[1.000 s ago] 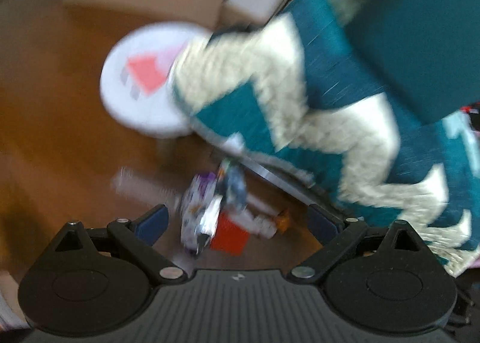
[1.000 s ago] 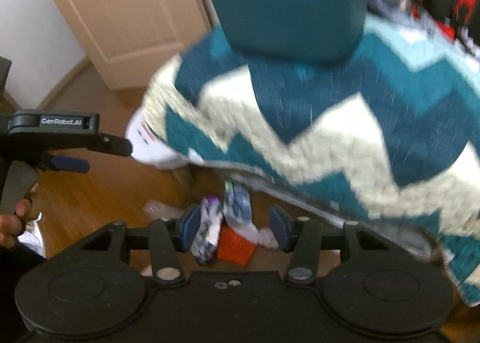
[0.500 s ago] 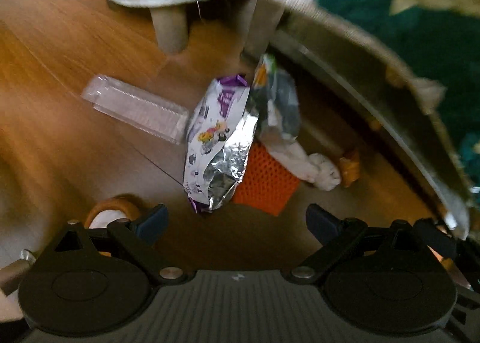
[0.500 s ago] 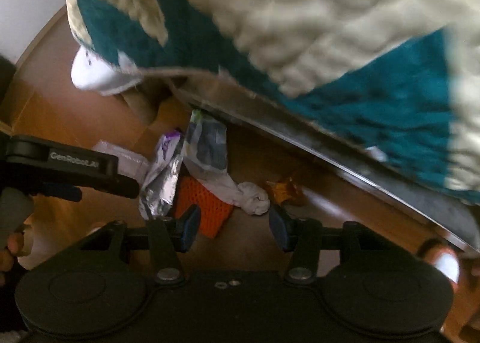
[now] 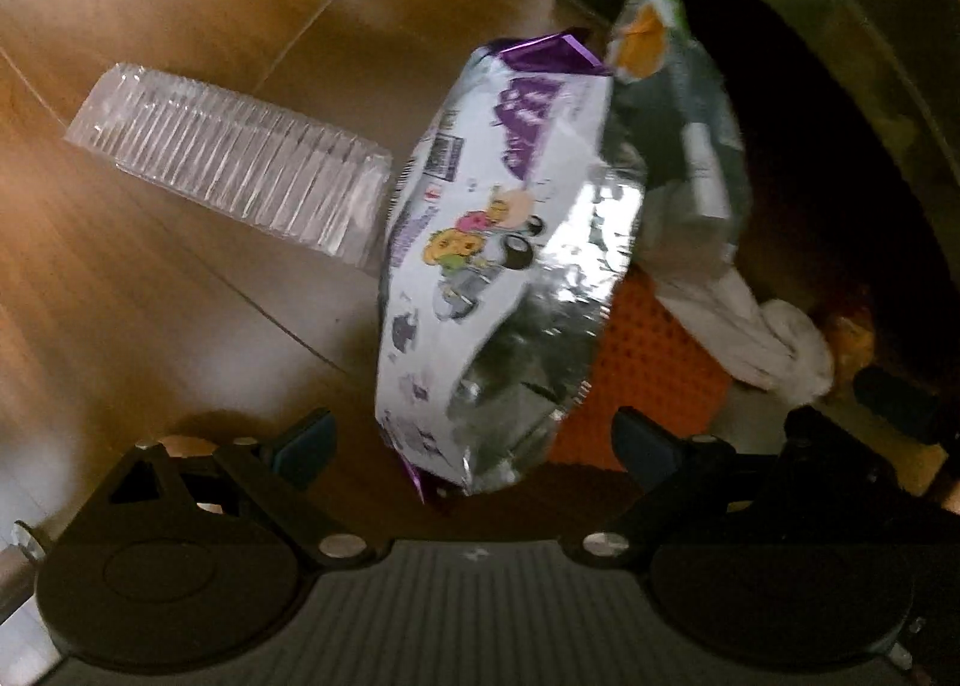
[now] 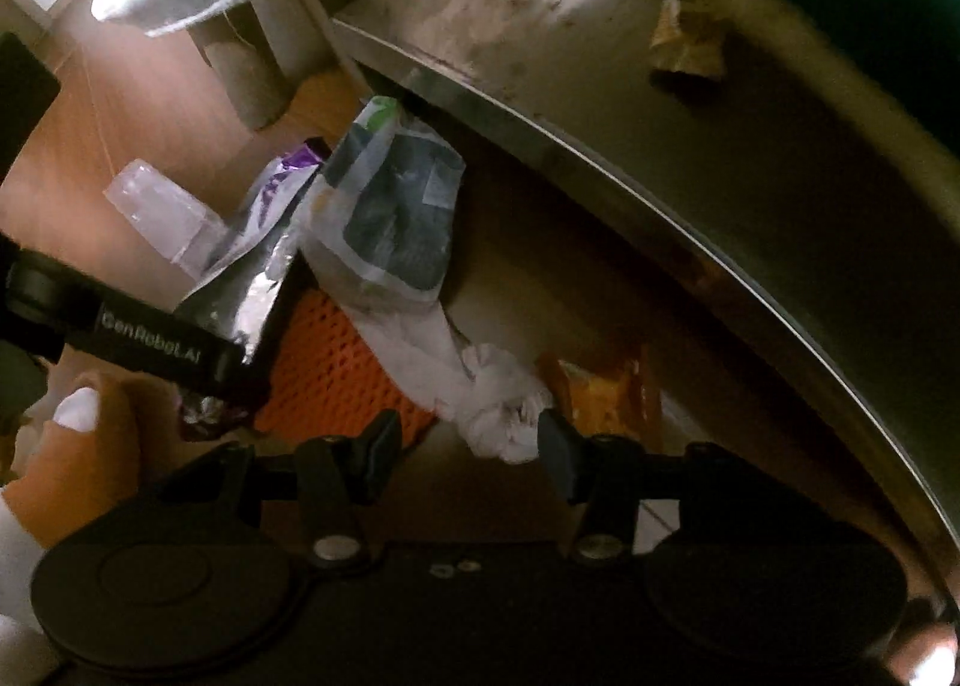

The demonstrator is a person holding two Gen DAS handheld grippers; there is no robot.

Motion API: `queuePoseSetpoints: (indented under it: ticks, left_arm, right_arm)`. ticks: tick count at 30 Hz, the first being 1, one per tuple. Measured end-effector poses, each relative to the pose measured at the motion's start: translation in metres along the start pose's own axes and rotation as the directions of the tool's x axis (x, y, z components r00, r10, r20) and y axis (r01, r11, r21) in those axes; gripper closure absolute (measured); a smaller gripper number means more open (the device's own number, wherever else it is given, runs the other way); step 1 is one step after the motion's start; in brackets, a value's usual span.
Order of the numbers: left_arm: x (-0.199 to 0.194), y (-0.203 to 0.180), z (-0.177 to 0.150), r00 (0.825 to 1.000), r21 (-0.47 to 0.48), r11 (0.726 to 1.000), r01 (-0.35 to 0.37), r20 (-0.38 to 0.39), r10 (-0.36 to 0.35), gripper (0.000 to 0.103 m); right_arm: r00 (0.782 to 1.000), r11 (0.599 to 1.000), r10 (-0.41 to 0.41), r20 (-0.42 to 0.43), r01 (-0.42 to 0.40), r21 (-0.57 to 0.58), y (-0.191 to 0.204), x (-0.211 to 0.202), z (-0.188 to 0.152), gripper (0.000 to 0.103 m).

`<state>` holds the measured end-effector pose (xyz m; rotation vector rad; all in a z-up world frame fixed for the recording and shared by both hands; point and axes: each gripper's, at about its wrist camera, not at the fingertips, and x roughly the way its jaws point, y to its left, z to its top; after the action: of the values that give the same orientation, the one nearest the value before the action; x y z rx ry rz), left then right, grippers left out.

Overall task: Collect trash
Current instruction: 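Grasp the purple-silver snack bag with the left tool while the right tool grasps the white cloth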

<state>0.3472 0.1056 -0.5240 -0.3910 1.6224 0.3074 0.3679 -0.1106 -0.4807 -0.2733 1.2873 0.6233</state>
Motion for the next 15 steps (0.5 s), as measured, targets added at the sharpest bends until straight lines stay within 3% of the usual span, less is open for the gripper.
queuePoseSetpoints:
  ticks: [7, 11, 15]
  left_arm:
    - [0.022, 0.001, 0.003, 1.000, 0.011, 1.000, 0.008, 0.001, -0.008, 0.005]
    - [0.028, 0.005, 0.003, 1.000, -0.002, 1.000, 0.029, 0.004, -0.029, 0.024]
    - [0.031, 0.006, 0.006, 0.998, -0.015, 0.998, 0.062, 0.017, -0.062, 0.034]
  right_arm:
    - [1.000, 0.999, -0.027, -0.012, 0.027, -0.032, 0.001, 0.028, 0.011, 0.053]
    - [0.999, 0.997, -0.040, -0.015, 0.039, -0.060, 0.002, 0.036, 0.013, 0.051]
    - [0.997, 0.992, -0.069, -0.019, 0.066, -0.107, 0.007, 0.042, 0.013, 0.051]
